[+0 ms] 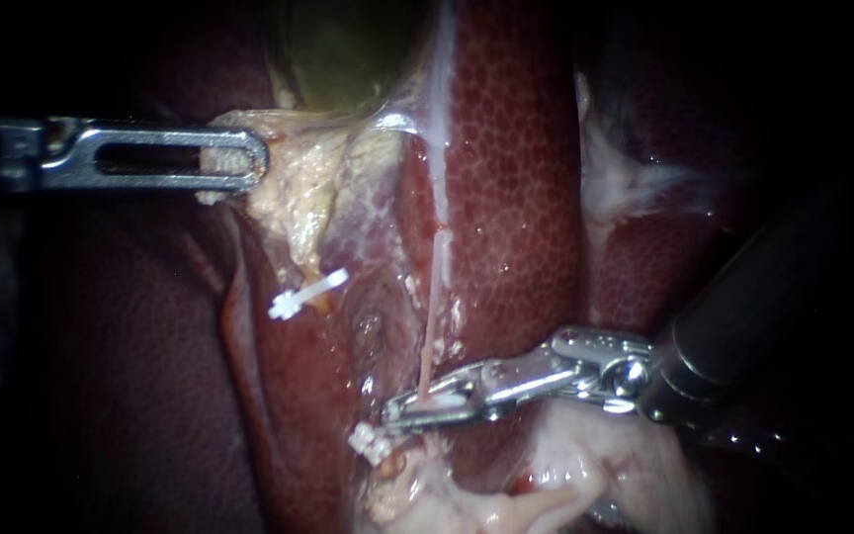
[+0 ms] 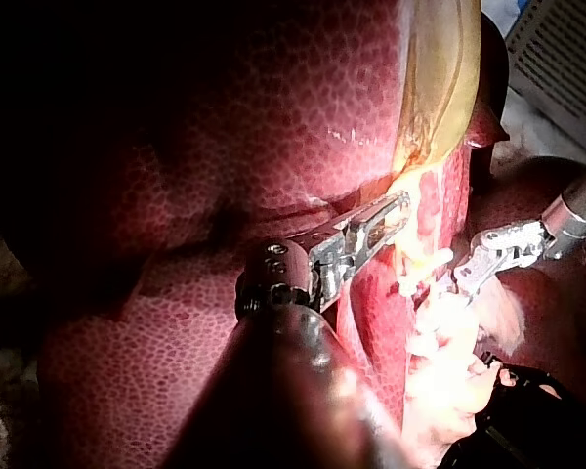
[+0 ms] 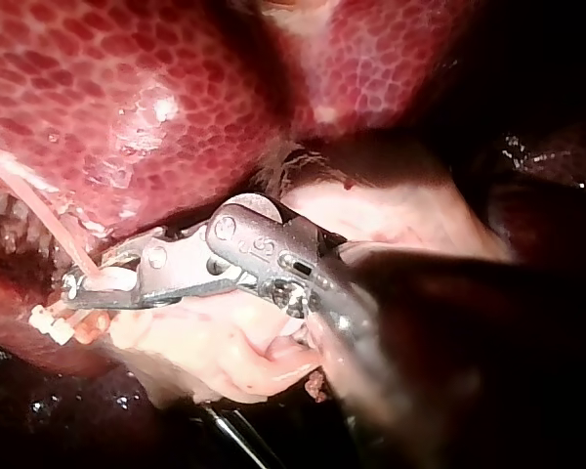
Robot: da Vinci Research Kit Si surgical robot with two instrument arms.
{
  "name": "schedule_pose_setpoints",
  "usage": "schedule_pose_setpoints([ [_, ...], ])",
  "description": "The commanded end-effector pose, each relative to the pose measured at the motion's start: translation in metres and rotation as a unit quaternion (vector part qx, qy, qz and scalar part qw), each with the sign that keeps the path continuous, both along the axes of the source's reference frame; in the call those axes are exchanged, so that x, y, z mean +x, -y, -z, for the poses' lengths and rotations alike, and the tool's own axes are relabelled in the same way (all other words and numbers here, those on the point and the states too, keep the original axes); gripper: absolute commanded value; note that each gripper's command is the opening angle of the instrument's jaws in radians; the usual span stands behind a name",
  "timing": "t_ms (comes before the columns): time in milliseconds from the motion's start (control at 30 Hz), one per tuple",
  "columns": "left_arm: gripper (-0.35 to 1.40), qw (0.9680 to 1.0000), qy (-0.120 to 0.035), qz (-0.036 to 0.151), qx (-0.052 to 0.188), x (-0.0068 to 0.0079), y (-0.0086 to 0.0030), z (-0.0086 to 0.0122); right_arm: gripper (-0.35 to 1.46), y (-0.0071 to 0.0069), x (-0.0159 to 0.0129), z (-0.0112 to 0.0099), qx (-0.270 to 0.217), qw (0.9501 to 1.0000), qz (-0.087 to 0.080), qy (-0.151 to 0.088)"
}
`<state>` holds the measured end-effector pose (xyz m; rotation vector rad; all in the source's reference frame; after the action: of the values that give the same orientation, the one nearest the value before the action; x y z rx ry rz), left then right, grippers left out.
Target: Clipping first clip right tube
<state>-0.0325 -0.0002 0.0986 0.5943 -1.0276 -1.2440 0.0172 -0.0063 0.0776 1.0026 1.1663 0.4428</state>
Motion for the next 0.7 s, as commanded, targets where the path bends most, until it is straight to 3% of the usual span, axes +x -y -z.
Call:
schedule_pose_setpoints([
  [33, -0.35, 1.0000, 0.000, 0.000, 0.000, 0.0000, 0.0000, 0.0000, -0.35, -0.0001, 0.0000, 0.0001, 0.004, 1.0000, 0.004, -0.001],
  [700, -0.35, 1.0000, 0.000, 0.000, 0.000, 0.0000, 0.0001, 0.0000, -0.35, -0.0001, 0.0001, 0.0002, 0.014, 0.9998, 0.015, -0.003],
])
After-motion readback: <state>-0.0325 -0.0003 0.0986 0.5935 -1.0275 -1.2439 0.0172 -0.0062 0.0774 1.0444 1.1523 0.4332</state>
